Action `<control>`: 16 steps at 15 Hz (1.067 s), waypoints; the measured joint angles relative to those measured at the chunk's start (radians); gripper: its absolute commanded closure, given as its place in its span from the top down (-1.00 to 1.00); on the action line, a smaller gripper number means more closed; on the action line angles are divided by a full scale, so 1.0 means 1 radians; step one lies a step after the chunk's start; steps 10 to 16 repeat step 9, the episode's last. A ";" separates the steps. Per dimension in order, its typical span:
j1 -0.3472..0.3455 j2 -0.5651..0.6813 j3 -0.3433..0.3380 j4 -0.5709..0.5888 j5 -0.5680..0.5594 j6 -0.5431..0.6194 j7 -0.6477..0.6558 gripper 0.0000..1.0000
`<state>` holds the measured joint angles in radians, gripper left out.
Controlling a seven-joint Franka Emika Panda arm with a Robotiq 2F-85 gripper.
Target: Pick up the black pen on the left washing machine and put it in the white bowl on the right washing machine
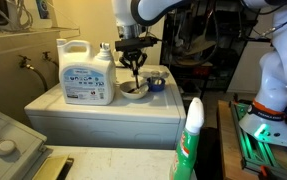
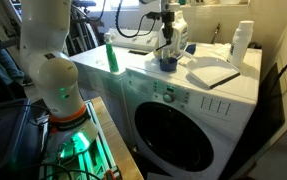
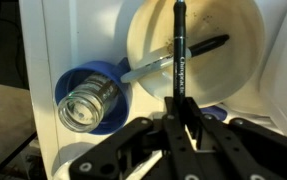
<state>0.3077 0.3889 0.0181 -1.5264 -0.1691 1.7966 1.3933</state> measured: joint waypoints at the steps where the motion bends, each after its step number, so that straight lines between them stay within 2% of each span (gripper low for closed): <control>1: -0.005 0.007 0.003 0.000 0.002 0.007 -0.001 0.10; 5: -0.007 0.012 0.017 0.001 0.003 0.034 0.000 0.67; 7: 0.010 -0.027 0.021 -0.004 -0.050 0.033 0.019 0.97; 8: 0.025 -0.063 0.022 -0.014 -0.101 0.033 0.045 1.00; 9: 0.043 -0.107 0.027 -0.033 -0.156 0.033 0.069 0.79; 16: 0.043 -0.107 0.027 -0.033 -0.156 0.033 0.069 0.79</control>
